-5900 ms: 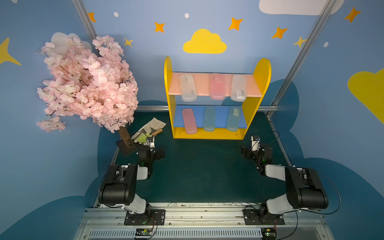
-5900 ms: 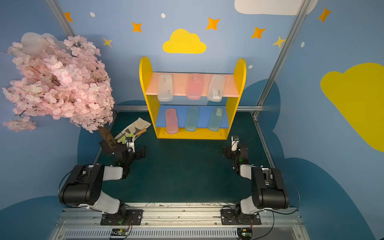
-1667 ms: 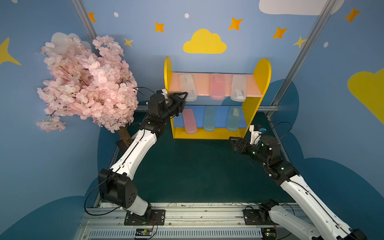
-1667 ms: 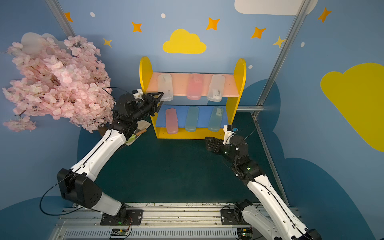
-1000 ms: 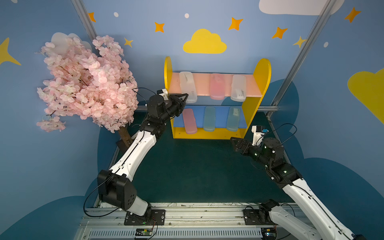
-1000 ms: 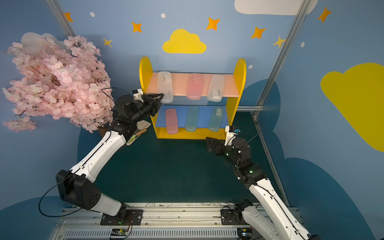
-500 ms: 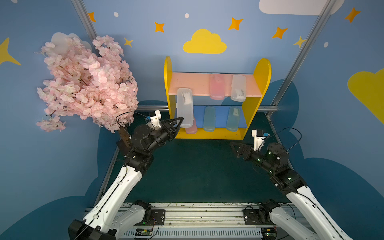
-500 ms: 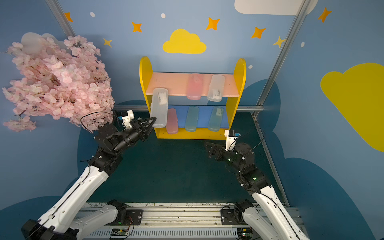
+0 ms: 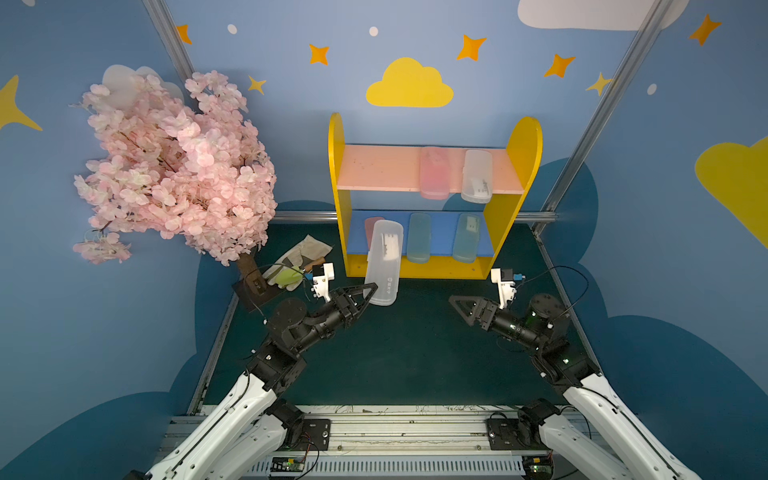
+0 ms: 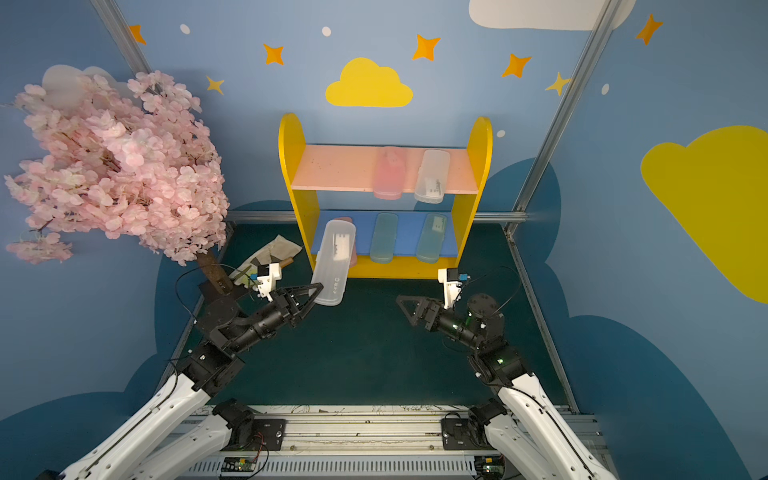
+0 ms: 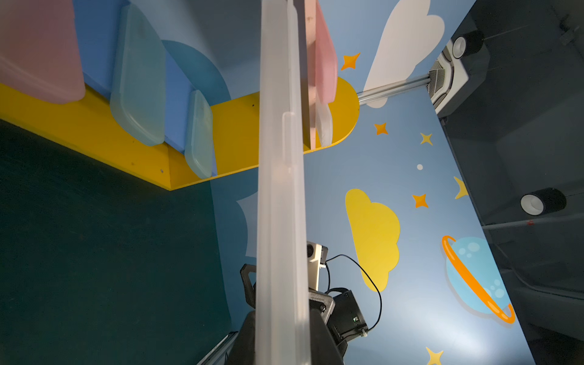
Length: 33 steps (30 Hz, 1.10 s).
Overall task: Remove the pencil cases from the shelf
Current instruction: Pick up the pencil case from the shelf, then place the pencil case at the center of the board.
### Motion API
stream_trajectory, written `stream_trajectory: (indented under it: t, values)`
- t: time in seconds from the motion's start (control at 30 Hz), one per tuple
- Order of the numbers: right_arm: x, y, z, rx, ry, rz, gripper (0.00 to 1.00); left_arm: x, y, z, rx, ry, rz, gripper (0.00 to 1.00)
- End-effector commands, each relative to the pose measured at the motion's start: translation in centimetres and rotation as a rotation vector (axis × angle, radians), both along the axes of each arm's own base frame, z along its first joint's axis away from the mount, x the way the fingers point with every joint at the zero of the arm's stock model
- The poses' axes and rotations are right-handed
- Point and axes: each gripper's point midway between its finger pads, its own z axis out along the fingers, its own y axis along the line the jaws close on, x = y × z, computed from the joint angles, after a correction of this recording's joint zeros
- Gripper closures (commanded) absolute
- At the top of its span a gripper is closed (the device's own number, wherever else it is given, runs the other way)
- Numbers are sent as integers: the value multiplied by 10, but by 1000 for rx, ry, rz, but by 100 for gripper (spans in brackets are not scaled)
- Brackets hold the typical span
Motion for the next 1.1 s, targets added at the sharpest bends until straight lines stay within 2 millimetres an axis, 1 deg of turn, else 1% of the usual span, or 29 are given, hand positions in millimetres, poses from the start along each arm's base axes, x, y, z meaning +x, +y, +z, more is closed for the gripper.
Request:
stream_trajectory:
  t: [0.0, 0.07, 0.13, 0.17, 0.4, 0.6, 0.73, 0.8, 0.93, 1.07]
  values:
    - [-12, 17, 39, 146, -42, 113, 1, -7, -8, 22, -40, -111, -25, 91]
    - [-12, 25, 44, 157, -27, 136, 1, -9, -15, 23, -46, -124, -46, 91]
    - [-13, 34, 43, 164, 1, 151, 2, -11, -21, 24, -46, -134, -61, 91]
    - [-13, 39, 54, 182, -11, 163, 3, -12, -24, 24, -46, -136, -67, 91]
    - [-7, 63, 76, 269, 3, 182, 8, -16, -38, 24, -53, -136, -100, 92]
    - [-2, 83, 81, 274, 16, 205, 11, -19, -43, 28, -63, -151, -119, 92]
    - [5, 90, 83, 292, 34, 203, 19, -20, -44, 28, -65, -152, -124, 93]
    - [8, 93, 84, 309, 43, 204, 25, -21, -45, 28, -65, -151, -126, 93]
    - [11, 97, 87, 340, 57, 210, 44, -22, -45, 27, -64, -153, -132, 93]
    - [13, 99, 87, 349, 68, 211, 52, -23, -46, 27, -62, -157, -135, 93]
